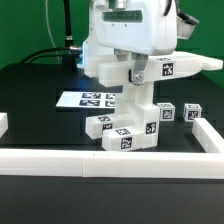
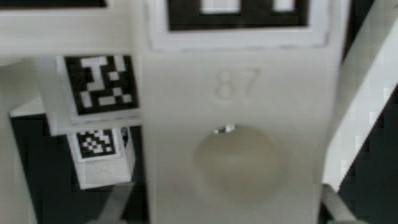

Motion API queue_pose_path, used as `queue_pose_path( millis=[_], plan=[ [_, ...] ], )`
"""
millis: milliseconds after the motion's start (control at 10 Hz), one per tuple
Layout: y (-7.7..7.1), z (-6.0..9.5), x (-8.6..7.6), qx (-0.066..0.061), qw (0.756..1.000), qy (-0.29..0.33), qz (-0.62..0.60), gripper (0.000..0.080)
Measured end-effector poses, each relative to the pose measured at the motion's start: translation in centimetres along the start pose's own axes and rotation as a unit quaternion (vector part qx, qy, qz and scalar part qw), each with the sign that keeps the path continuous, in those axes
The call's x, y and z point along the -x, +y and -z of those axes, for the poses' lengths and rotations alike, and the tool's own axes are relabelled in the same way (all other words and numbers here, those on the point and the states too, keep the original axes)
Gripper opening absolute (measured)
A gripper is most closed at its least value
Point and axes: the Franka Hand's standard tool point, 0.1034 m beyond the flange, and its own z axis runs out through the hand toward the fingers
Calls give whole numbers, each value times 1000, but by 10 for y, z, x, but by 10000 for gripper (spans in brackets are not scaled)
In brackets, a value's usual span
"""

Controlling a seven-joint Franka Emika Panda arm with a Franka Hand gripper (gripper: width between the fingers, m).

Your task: Assemble chair

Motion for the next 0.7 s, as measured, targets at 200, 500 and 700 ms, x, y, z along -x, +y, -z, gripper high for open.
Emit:
queue_pose_path(
  millis=[200,500,700],
  plan=[
    [0,-1,-1,-4,1000,2,-11,285],
    [0,-1,-1,-4,1000,2,-16,285],
    [1,-1,-2,-3,999,2,-50,285]
  ],
)
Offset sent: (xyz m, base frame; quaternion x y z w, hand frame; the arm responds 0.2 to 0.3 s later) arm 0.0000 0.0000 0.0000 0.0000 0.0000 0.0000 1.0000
